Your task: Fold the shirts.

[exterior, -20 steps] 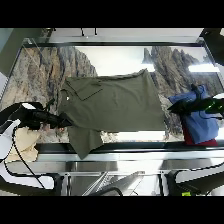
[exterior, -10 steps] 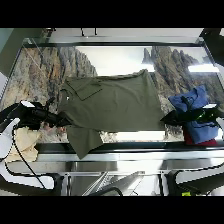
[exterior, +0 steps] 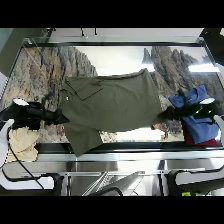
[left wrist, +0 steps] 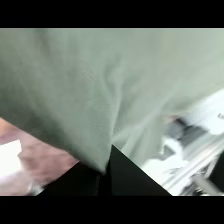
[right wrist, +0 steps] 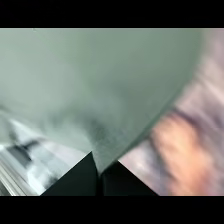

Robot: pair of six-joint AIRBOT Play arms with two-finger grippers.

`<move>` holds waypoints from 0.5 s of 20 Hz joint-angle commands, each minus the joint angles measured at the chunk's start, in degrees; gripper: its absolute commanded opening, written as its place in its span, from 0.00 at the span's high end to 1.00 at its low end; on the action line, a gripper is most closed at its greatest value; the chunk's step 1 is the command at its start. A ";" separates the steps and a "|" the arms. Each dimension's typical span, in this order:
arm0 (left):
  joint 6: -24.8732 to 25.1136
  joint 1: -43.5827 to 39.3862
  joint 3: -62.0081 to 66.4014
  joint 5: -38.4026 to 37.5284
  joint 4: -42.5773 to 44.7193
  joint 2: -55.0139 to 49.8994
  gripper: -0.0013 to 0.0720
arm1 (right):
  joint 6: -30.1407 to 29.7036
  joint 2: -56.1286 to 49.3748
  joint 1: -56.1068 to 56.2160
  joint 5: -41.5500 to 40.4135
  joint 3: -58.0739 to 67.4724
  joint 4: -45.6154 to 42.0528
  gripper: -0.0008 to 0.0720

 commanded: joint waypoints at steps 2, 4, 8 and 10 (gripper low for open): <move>1.90 1.73 8.63 -8.07 -13.62 13.55 0.96 | -2.49 14.32 -0.59 0.98 11.61 15.82 0.97; 3.34 1.73 17.59 -10.12 -23.43 20.61 0.96 | -2.58 22.73 -0.61 -4.02 18.84 17.09 0.97; 3.08 6.54 41.11 -6.19 -33.51 31.36 0.96 | -6.95 37.59 -0.68 -18.88 30.03 16.13 0.97; 1.44 13.73 50.69 -1.90 -32.61 36.00 0.96 | -7.04 42.32 -0.66 -24.41 33.46 12.28 0.97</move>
